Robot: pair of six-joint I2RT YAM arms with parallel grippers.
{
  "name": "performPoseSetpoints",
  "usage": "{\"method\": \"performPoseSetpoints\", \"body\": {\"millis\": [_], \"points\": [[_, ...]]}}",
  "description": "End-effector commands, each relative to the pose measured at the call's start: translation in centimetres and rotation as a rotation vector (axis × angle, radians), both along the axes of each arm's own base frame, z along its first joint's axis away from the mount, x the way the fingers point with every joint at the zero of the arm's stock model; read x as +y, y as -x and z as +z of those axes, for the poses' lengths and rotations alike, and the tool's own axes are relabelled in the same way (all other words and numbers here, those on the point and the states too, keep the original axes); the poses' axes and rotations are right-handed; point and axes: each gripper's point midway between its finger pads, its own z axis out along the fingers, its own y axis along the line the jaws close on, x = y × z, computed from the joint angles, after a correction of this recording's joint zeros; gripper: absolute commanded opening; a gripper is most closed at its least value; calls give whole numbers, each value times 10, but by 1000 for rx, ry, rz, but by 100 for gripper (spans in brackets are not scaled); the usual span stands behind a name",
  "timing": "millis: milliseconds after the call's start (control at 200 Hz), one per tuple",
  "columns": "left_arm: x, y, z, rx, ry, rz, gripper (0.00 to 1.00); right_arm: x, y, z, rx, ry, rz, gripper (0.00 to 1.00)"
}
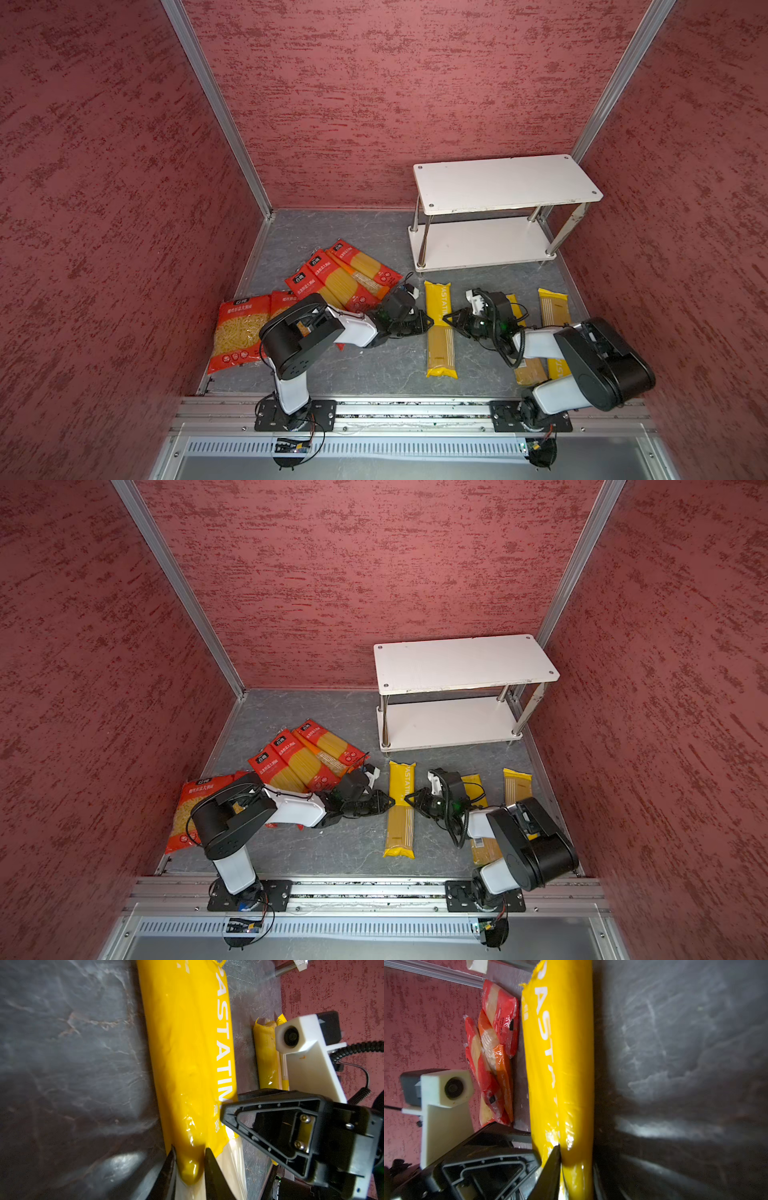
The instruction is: Place and organize the pasta boxes and bags onto the shelf
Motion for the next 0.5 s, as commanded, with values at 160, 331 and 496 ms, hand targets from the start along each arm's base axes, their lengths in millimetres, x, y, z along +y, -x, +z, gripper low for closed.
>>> {"method": "performPoseSetpoints", "body": {"millis": [160,331,496], "points": [[-1,3,34,-88,93,-40,24,7,10,57,-271,-70,67,5],[11,5,50,-130,76,-44,25,0,9,89,-445,-23,55,0],[31,2,73,-205,72,-20,26,-1,15,106,-542,-1,81,0]]}}
